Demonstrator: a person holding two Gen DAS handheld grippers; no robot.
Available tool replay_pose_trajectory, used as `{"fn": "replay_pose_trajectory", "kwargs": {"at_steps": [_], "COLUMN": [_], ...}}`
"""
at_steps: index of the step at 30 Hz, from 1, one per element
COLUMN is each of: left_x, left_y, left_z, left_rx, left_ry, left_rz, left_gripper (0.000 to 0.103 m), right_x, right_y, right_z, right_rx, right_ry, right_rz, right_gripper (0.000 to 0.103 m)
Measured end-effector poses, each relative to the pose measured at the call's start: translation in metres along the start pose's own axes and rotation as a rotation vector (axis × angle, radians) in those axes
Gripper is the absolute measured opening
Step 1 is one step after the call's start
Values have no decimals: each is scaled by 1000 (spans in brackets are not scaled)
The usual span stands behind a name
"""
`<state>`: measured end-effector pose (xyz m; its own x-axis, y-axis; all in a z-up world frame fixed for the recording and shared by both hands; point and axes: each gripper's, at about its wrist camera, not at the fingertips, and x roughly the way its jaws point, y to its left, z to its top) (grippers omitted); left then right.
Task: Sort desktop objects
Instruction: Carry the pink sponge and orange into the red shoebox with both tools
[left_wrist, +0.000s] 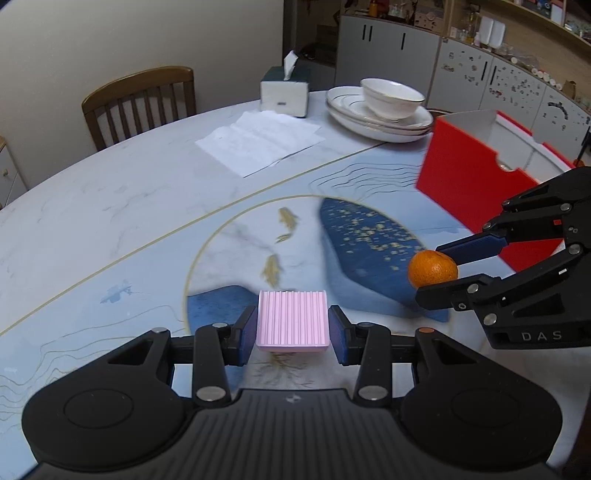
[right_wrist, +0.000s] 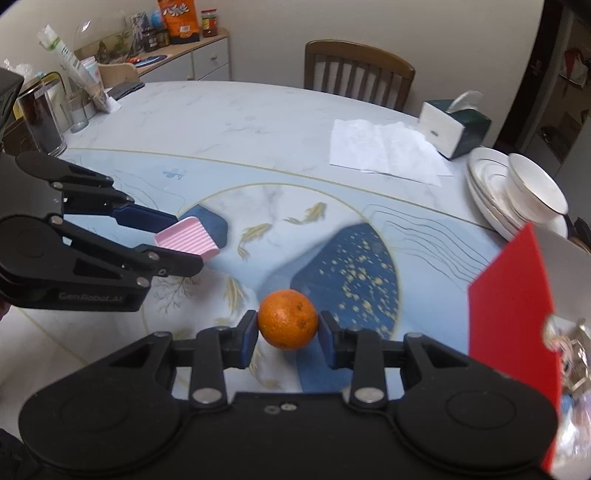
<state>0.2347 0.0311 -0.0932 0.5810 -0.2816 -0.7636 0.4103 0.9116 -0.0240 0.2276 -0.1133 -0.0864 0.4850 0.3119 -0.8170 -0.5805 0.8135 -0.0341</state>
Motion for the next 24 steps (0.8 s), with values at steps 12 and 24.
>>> {"fn": "replay_pose_trajectory", "kwargs": {"at_steps": [12, 24], "left_x": [-26, -39], "left_y": [-54, -124], "left_z": [6, 25], "left_rx": [9, 39], "left_ry": [-18, -51], "left_rz": [-38, -82], "left_gripper": [40, 40], "right_x": [-53, -103], "right_y": [-26, -71], "right_z": [-34, -64], "right_rx": [62, 98], "right_ry": [-35, -96], "right_rz": [-24, -51], "right_gripper": [33, 33]}}
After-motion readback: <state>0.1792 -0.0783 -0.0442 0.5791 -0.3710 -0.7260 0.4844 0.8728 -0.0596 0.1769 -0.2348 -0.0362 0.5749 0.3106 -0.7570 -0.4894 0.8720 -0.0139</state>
